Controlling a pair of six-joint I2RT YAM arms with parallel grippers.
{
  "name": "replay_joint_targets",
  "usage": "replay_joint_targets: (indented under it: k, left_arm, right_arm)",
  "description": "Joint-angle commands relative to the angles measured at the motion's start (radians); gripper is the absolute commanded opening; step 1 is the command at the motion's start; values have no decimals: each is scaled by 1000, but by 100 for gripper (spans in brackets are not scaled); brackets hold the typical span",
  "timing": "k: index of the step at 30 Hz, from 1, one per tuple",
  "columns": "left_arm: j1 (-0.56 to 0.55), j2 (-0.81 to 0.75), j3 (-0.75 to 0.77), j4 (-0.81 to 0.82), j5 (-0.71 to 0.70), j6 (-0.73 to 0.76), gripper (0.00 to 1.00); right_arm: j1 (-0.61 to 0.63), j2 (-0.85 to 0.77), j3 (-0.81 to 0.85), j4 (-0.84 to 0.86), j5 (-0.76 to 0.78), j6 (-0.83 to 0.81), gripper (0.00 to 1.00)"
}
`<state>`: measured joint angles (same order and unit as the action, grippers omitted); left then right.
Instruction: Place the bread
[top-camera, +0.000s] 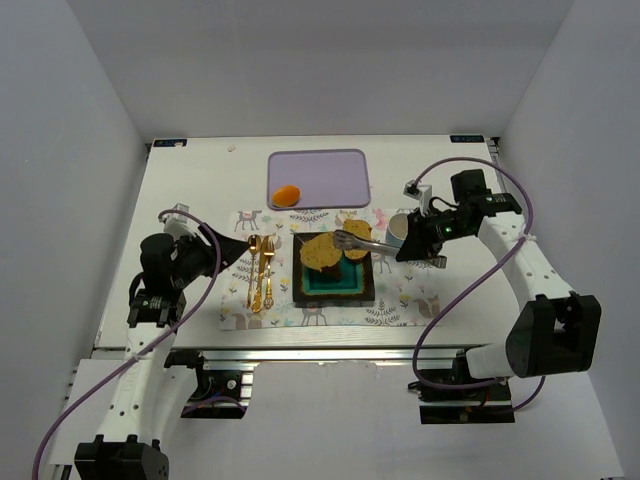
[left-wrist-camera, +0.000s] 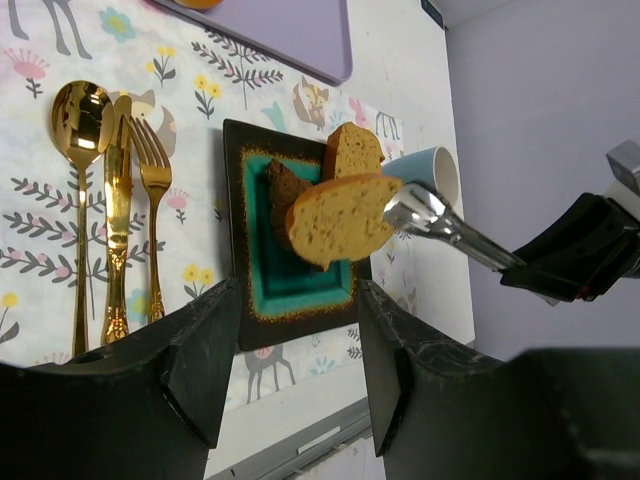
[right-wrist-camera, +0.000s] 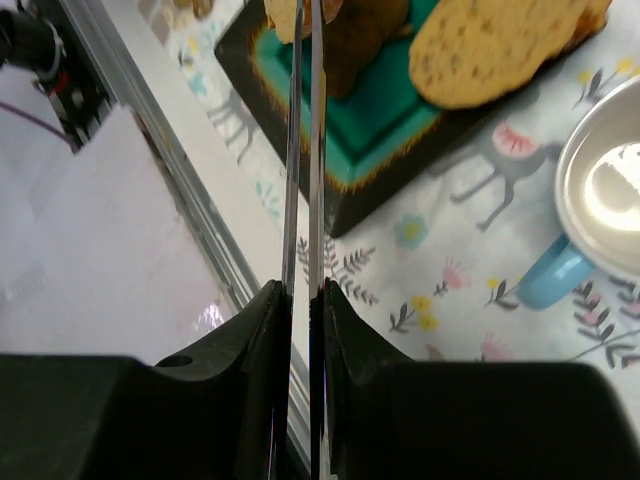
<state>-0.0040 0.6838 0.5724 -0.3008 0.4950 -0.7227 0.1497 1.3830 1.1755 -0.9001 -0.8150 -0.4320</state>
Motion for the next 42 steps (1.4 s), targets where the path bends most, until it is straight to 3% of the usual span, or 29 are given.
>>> replay_joint_targets:
  k: [1,6,9,13,16,27,33,36,42]
  left_arm:
    - [2,2,-5,38,31,9,60]
    - [2,-1,-16,43,37,9,60]
    - [2,-18,-17,29,30,11,60]
    - [2,-39,-25,12,24,11,60]
    - [2,-49,-25,5,19,11,60]
    - [2,-27,-19,20,22,12,60]
    - [2,-7,-14,38,28,12,60]
    - [2,-1,-16,45,30,12,60]
    - [2,-3,-14,48,30,12,60]
  right_arm:
    - [-6,-39,-20,-91,40,-117,11]
    - [-6,-56,-54,-56,102,-73,12]
    - [-6,-53,-60,-26,129,-28,19]
    - [-9,-39,-48,-16,137,-13,38]
    - [-15,-36,-39,-8,129,-10,44]
    - [-58,-61,21,23,74,-10,46]
    - [-59,-76,75,43,24,5,40]
    - [-61,-72,105,73,7,53,22]
    - [-133,-19,148,237,40,242,0]
